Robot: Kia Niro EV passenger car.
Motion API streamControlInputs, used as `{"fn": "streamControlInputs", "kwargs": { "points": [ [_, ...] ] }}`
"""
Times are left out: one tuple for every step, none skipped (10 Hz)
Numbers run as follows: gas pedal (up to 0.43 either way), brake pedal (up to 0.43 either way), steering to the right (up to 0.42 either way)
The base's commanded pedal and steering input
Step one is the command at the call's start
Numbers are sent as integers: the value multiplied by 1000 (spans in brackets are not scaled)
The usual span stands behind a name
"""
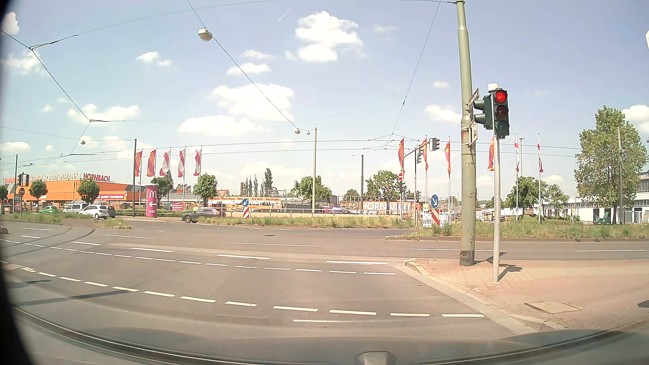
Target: Follow the waypoints while adhering to traffic rules and regulations
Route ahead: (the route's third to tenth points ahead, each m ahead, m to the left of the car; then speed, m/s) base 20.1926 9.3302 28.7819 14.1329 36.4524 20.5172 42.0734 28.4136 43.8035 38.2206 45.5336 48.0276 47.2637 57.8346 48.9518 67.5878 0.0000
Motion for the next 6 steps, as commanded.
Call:
{"fn": "streamControlInputs", "kwargs": {
  "points": [
    [0,348,-48],
    [0,348,-49],
    [0,348,-49],
    [0,354,-48],
    [0,348,-48],
    [0,348,-48]
  ]
}}
